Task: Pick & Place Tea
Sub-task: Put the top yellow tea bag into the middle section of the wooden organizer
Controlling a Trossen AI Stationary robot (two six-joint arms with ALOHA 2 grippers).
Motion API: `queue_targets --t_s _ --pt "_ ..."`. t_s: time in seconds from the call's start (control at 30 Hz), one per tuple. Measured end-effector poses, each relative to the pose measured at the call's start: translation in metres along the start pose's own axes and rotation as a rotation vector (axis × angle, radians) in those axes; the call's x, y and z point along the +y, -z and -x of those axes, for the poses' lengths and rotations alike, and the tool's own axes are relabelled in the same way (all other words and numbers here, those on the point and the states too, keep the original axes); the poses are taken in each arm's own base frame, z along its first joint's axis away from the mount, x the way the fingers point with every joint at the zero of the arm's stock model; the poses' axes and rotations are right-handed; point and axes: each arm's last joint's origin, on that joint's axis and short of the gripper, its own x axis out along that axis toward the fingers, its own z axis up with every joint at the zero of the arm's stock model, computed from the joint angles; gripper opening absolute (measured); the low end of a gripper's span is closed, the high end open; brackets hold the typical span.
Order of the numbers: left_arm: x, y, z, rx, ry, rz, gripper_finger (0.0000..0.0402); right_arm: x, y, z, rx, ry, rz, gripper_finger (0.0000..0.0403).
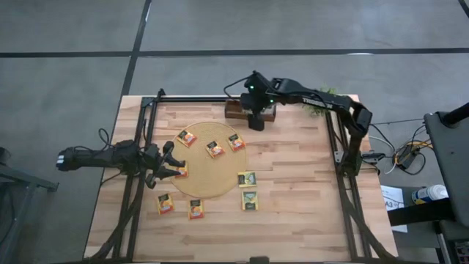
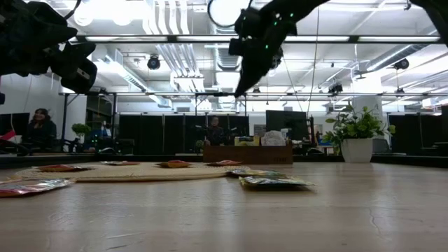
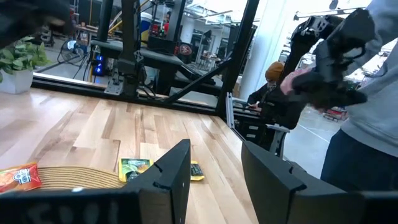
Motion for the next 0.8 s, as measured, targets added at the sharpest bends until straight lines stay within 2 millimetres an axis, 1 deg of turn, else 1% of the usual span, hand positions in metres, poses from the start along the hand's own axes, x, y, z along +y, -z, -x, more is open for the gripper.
queue_targets --t_s 0.1,0.17,0.3,0.43,0.53,0.67,0.8 --pt "0.000 0.000 0.000 0.000 0.000 0.000 0.0138 0.013 -0.005 0.008 -0.055 -0.125 0.045 0.0231" --pt "0.000 0.000 0.000 0.000 0.000 0.000 0.0138 0.024 -0.006 0.012 -0.055 -0.190 0.055 0.0231" --pt "0.000 0.000 0.000 0.000 0.000 0.000 0.0138 0.049 -0.008 0.014 -0.001 -0.254 0.088 0.0231" --pt "0.000 0.000 0.000 0.000 0.000 0.000 0.0138 0.074 -0.015 0.013 0.004 -0.294 0.127 0.0231" --pt "0.000 0.000 0.000 0.000 0.000 0.000 0.0138 0.093 -0.020 0.010 -0.013 -0.322 0.248 0.0231" --pt "0.000 0.000 0.000 0.000 0.000 0.000 0.0138 0.117 -0.023 0.002 -0.030 -0.366 0.477 0.0231" --pt "0.000 0.000 0.000 0.000 0.000 0.000 0.0138 0.133 -0.025 -0.008 -0.052 -0.393 0.673 0.0231"
